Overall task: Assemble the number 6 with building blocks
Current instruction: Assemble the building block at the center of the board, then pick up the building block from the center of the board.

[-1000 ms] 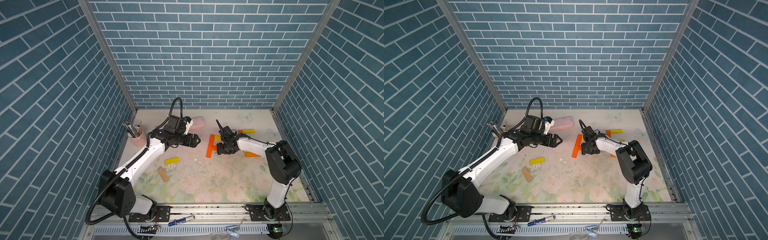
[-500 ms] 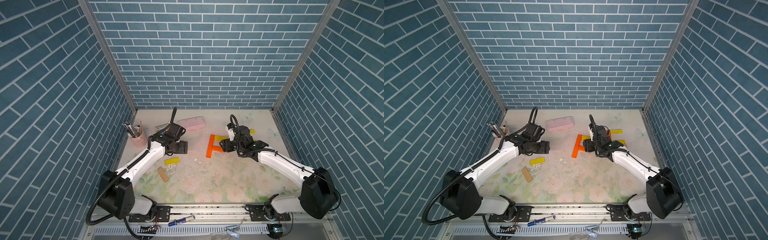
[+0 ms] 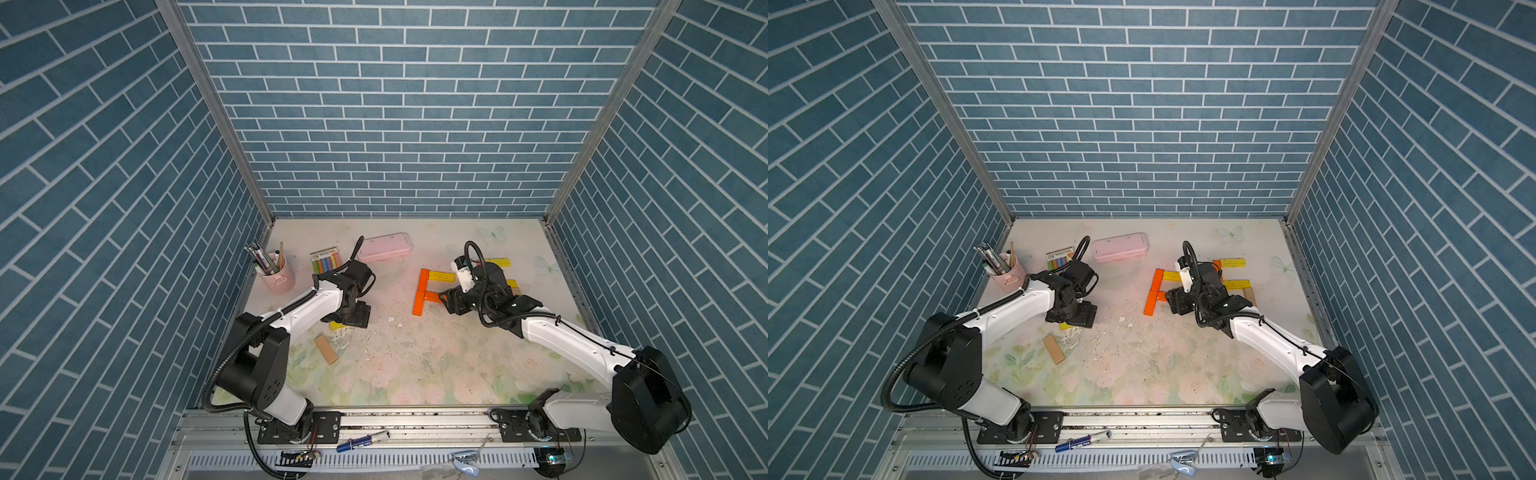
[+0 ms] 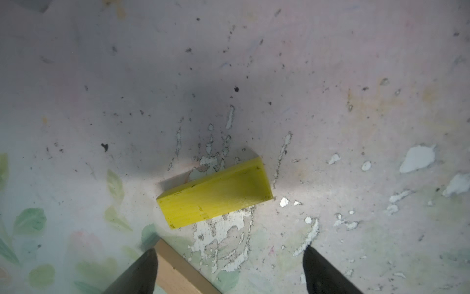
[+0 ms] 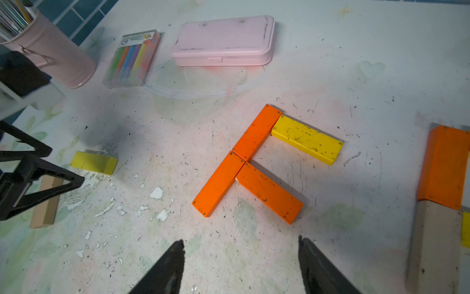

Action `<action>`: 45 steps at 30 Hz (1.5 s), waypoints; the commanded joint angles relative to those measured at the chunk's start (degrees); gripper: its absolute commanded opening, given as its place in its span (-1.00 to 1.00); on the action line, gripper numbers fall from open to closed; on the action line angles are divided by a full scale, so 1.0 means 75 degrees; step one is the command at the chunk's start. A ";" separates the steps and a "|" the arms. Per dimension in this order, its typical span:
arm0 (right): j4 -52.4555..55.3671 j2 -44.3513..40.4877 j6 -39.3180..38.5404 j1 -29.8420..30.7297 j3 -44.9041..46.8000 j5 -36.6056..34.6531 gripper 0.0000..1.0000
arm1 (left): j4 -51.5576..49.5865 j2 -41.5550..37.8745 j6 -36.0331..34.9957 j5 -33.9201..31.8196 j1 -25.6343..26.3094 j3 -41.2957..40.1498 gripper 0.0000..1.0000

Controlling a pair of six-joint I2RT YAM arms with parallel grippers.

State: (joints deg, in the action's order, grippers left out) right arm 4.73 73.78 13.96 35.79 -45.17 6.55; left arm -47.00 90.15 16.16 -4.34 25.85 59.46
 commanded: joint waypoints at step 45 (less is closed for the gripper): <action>-0.0431 -0.1197 -0.0246 0.0021 0.0653 -0.0158 0.46 | 0.0993 0.0881 -0.4063 0.0499 -0.0459 -0.0217 -0.50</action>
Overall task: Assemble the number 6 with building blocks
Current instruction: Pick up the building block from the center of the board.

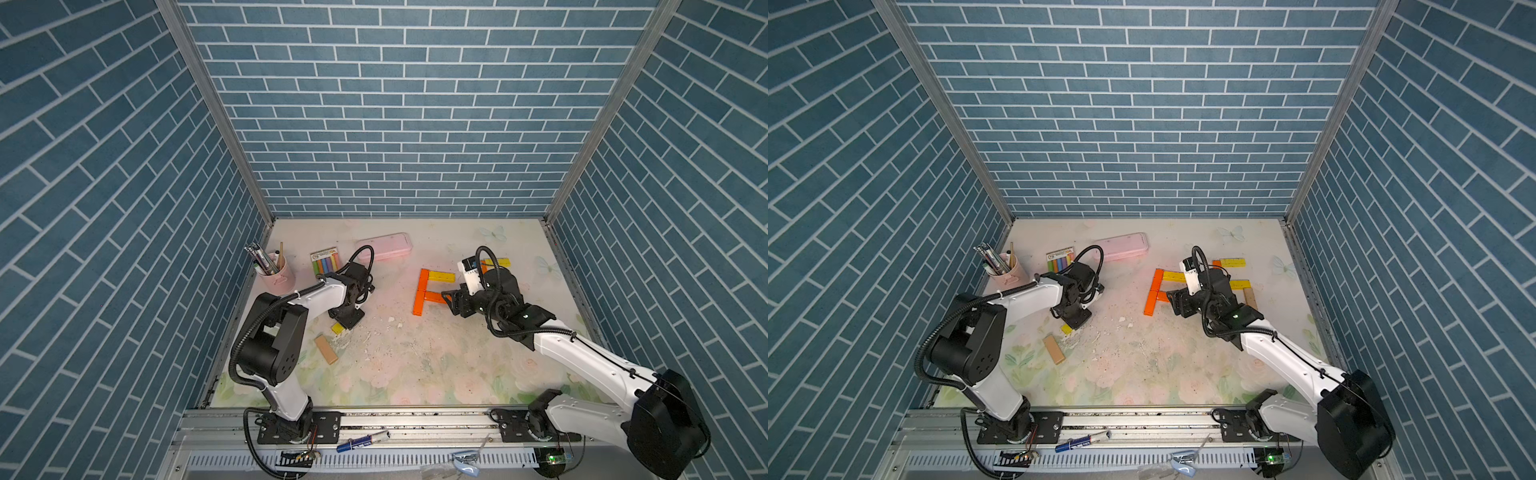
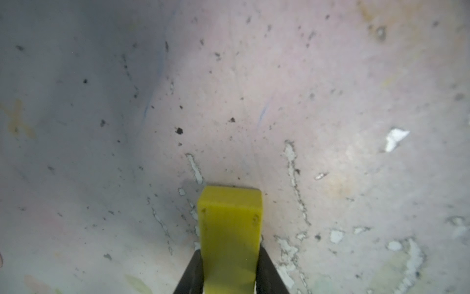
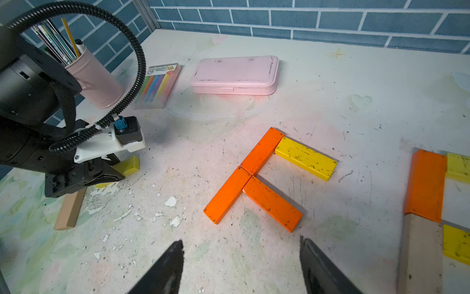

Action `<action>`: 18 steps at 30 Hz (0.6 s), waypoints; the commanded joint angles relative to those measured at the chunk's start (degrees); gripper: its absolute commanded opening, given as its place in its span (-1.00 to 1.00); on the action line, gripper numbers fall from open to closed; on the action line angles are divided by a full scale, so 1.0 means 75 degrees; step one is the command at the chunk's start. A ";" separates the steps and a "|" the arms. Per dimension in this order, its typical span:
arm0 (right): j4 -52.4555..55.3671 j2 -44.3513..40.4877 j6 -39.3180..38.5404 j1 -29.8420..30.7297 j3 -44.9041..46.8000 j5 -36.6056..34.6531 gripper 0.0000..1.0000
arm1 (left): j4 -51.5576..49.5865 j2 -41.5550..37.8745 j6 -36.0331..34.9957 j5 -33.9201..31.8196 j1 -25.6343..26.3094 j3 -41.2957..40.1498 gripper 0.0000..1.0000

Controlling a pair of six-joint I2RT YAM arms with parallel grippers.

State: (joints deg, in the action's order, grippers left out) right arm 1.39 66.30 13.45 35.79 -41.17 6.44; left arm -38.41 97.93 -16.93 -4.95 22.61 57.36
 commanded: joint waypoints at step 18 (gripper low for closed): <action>0.0132 -0.0345 0.0300 -0.0037 0.0105 -0.1489 0.46 | -0.0949 -0.0950 0.3888 0.1239 0.0804 0.1266 -0.56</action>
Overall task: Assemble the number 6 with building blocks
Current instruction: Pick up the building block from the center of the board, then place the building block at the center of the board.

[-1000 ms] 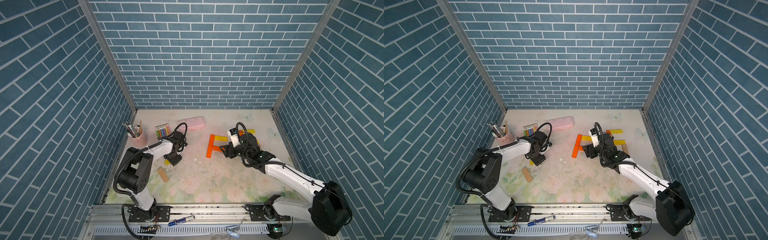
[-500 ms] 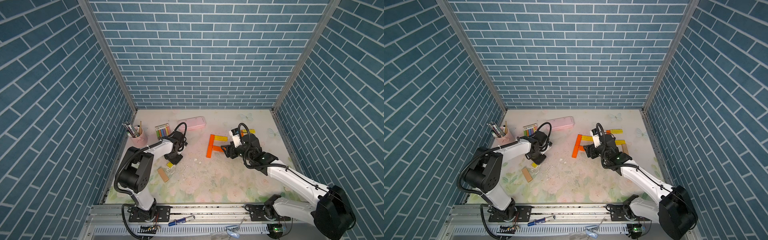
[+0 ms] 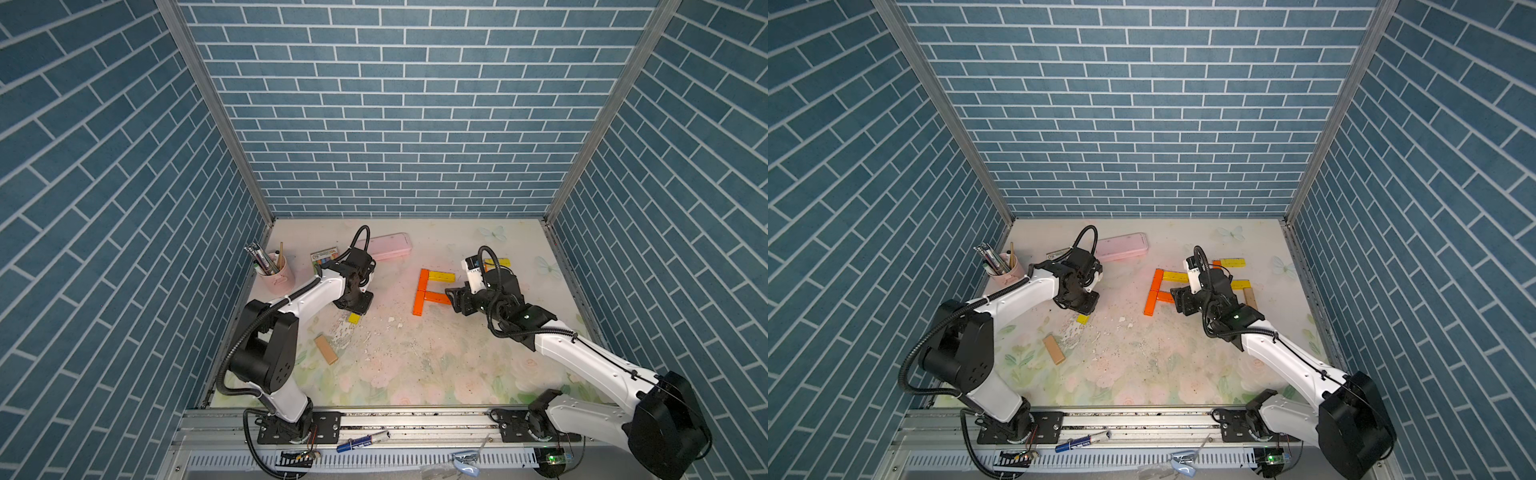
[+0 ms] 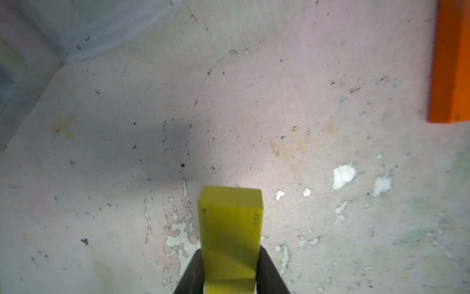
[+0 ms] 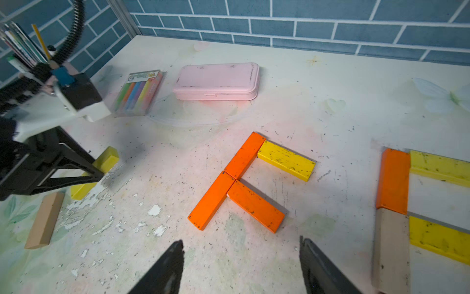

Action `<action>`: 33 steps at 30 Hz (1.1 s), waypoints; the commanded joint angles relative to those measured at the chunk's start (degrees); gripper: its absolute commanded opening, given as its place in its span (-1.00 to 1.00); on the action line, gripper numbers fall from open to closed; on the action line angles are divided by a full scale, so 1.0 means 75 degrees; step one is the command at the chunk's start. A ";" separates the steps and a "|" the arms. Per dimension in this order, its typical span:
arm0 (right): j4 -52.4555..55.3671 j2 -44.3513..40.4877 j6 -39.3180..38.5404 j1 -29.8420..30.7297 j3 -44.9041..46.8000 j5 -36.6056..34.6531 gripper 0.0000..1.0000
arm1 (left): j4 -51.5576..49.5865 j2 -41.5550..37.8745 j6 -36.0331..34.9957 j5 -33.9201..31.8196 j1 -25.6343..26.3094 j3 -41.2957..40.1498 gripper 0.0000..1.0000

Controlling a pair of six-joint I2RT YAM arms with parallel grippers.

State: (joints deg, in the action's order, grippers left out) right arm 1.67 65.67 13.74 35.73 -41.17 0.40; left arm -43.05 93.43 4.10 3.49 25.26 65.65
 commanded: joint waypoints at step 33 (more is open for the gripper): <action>0.4606 -0.4764 0.2340 -0.0987 0.0019 -0.2991 0.38 | -0.1273 0.4487 0.4869 -0.1141 0.4869 0.4690 -0.36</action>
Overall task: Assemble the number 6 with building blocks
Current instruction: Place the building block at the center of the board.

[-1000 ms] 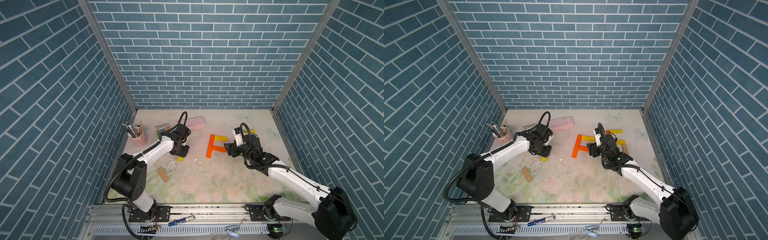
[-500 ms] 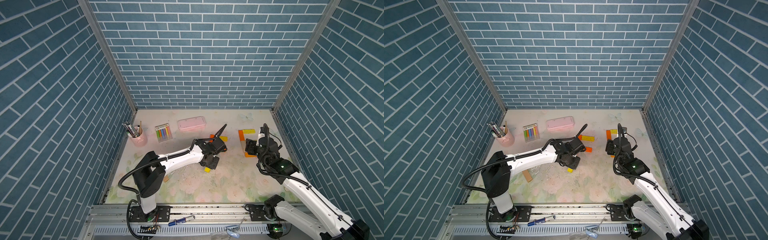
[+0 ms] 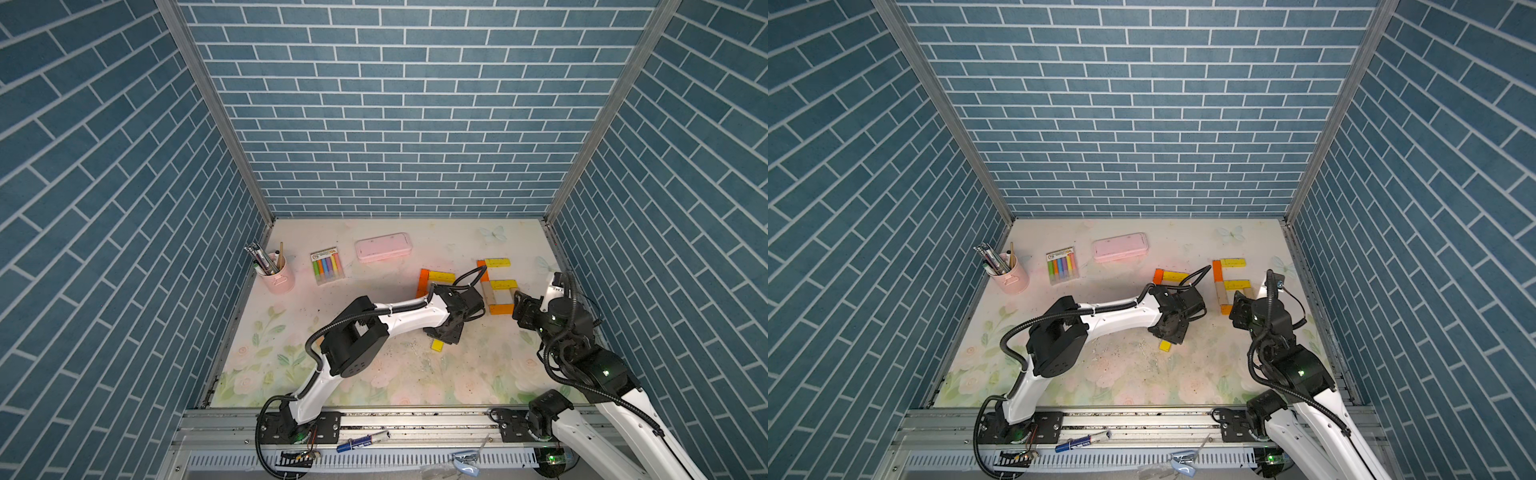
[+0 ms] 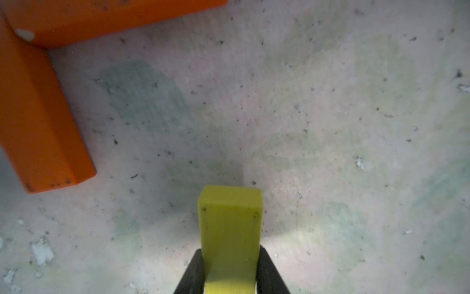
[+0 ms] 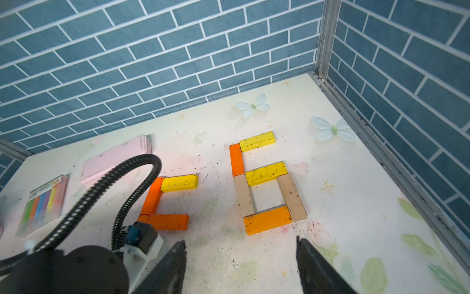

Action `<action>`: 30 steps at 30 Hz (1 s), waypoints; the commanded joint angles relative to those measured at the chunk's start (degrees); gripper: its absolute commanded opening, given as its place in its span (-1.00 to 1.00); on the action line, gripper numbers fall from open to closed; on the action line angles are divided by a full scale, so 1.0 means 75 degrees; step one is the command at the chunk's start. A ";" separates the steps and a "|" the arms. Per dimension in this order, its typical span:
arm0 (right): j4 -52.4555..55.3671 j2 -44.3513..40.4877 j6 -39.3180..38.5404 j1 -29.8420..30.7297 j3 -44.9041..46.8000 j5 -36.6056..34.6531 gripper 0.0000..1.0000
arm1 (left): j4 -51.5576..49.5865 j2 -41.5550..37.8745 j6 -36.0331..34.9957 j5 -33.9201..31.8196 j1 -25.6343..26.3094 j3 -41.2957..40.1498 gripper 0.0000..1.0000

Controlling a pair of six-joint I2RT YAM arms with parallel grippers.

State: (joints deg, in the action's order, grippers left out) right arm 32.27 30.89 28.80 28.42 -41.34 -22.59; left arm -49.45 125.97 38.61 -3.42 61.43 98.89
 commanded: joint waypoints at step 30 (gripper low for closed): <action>0.1522 0.2265 0.1542 0.0112 -0.1433 0.1916 0.49 | 0.0076 -0.4921 -0.2188 0.1290 -0.2460 -0.2143 0.60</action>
State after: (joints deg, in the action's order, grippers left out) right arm 47.33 44.69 32.49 28.67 -55.90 -13.58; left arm -47.11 92.86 25.74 6.55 45.93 87.42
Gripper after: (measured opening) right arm 0.745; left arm 0.799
